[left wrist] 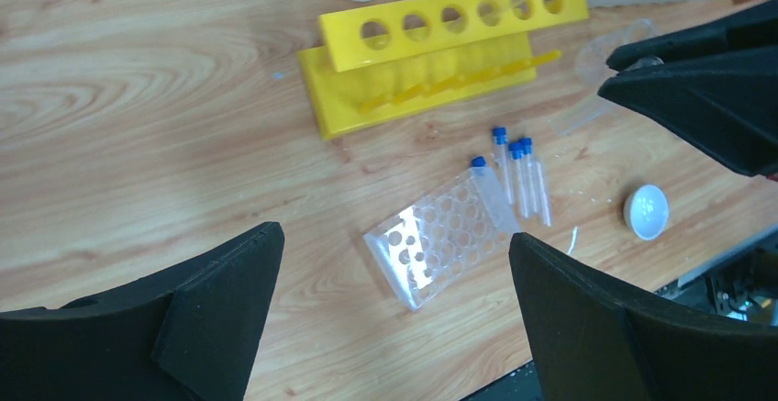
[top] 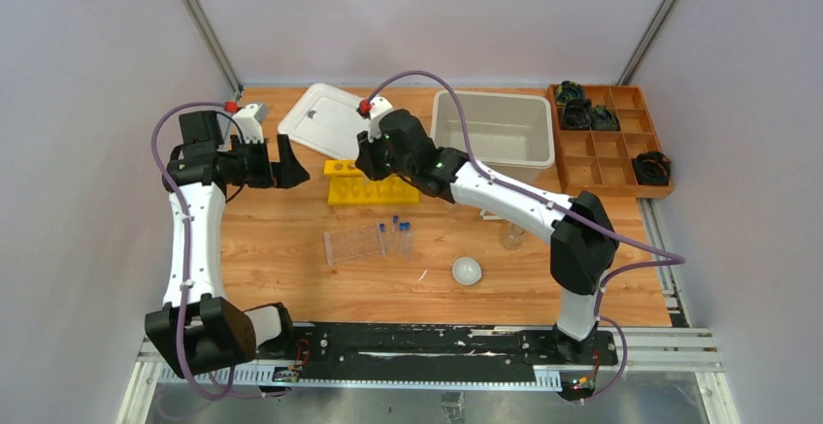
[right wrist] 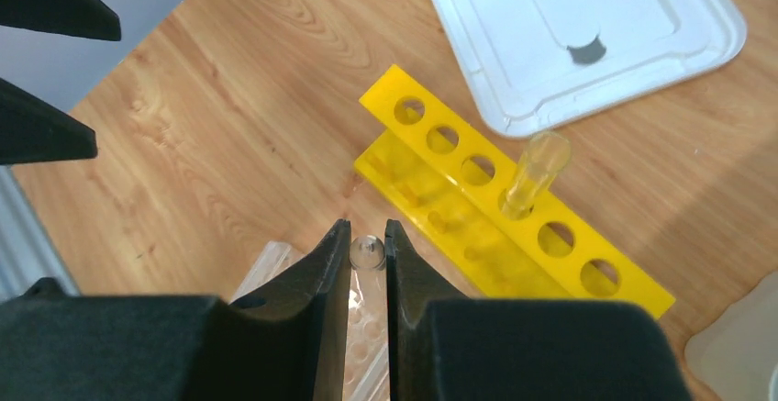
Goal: Organize the chemistry lab equipment
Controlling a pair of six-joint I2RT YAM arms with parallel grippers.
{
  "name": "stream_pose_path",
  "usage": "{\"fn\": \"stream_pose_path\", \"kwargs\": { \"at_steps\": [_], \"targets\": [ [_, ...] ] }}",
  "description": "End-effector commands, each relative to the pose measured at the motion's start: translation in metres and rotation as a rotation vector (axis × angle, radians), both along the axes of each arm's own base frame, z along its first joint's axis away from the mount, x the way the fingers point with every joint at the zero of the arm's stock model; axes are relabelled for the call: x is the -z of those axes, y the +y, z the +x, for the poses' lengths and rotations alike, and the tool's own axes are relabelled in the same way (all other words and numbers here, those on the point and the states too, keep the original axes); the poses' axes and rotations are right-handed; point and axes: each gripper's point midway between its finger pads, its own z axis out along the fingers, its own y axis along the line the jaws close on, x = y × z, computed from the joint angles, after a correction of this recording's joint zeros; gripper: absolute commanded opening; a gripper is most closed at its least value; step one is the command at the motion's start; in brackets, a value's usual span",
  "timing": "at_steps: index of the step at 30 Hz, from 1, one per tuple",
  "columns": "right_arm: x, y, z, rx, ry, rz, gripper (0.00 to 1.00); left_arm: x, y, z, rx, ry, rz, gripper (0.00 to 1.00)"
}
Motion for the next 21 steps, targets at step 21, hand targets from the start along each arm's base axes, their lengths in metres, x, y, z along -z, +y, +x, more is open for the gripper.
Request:
{"fn": "stream_pose_path", "kwargs": {
  "at_steps": [21],
  "targets": [
    [0.046,0.058,0.041,0.093,-0.375,-0.020,0.00,0.015,0.020,0.000,-0.007,0.016,0.046,1.00]
  ]
}}
